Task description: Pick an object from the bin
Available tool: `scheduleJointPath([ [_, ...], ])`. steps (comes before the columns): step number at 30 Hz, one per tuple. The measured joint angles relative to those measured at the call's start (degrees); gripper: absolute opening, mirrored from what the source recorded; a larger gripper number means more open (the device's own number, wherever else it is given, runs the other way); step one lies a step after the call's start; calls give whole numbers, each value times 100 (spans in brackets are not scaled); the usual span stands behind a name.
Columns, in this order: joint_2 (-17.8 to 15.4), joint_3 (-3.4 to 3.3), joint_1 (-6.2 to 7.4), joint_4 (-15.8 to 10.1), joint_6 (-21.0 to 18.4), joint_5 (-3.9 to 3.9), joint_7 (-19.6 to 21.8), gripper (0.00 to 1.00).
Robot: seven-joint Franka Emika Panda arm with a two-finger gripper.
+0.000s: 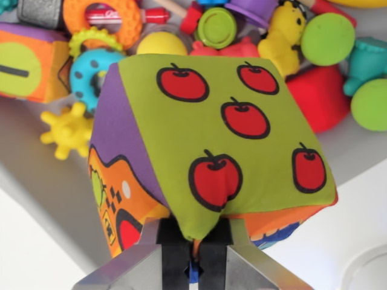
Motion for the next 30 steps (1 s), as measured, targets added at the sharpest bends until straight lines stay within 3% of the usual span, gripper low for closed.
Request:
scheduleJointPath([
  [16, -195, -19, 0, 596, -800, 0, -3, 0],
  [30, -239, -25, 0, 917, -1166, 0, -3, 0],
])
